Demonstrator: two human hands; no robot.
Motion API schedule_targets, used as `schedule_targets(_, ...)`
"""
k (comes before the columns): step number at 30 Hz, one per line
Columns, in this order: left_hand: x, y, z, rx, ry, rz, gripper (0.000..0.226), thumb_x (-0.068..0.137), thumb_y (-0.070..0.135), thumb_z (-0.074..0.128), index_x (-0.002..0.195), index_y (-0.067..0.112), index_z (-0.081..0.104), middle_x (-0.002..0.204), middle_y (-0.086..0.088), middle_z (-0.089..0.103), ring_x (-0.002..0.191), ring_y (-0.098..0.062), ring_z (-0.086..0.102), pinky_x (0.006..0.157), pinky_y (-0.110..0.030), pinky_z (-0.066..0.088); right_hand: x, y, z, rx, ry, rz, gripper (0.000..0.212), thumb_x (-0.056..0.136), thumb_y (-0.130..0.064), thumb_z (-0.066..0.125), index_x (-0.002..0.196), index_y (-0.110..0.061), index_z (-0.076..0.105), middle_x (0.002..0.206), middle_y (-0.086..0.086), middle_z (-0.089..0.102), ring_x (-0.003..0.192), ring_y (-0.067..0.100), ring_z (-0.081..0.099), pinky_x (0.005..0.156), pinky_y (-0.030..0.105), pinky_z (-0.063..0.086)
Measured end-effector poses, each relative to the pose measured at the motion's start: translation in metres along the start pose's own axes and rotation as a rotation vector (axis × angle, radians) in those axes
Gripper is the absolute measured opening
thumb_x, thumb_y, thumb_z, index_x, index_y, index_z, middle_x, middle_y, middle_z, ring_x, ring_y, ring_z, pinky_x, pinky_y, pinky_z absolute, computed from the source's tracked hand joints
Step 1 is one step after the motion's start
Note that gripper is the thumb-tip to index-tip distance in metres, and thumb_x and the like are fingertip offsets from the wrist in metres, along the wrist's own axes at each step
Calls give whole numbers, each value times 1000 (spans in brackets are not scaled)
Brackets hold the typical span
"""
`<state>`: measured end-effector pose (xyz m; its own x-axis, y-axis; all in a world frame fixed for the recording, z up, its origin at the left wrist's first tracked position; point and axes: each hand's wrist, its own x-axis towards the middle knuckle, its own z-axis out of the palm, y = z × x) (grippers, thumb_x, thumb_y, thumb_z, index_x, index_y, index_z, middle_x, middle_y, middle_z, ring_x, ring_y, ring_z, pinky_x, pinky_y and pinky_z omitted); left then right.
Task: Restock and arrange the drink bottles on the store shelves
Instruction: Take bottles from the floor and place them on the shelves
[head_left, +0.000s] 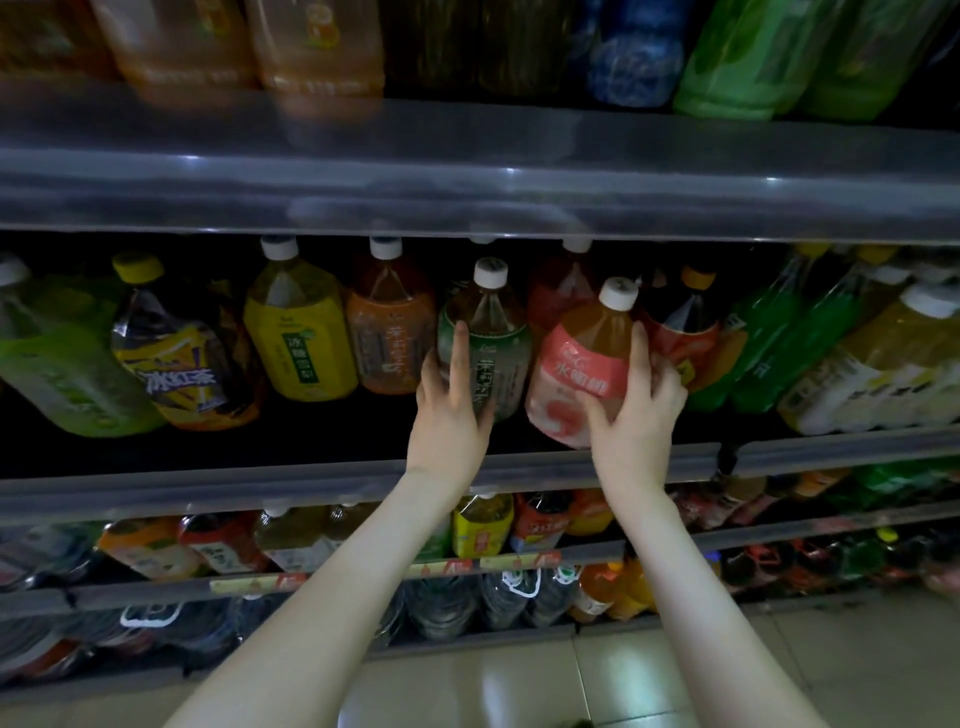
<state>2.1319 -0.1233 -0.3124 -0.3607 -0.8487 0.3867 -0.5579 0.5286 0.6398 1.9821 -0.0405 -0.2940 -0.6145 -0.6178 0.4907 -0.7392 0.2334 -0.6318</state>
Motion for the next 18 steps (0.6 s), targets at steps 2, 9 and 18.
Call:
schedule_targets(2,-2,-2,1,-14,-19,1,96,89,15,64,147,34,-9,146,-34,24,133,-51,30,92,-51,46,-4,3,4,-40,36,-62,75,87,-9,66,150,-17,27,144,18,36,126,36,33,103,41,35)
schedule_targets(9,-8,0,10,-8,3,9,100,87,12,65,142,41,-13,150,-35,14,138,-50,21,96,-51,44,12,22,11,-39,-51,-146,77,90,0,56,153,-21,17,156,7,26,140,24,28,109,31,25)
schedule_targets(18,-21,7,35,90,-29,-55,104,89,17,60,142,36,-27,152,-33,-14,141,-50,3,107,-52,32,16,36,14,-324,82,-219,84,83,-12,68,147,-30,17,153,4,36,112,28,29,87,54,39)
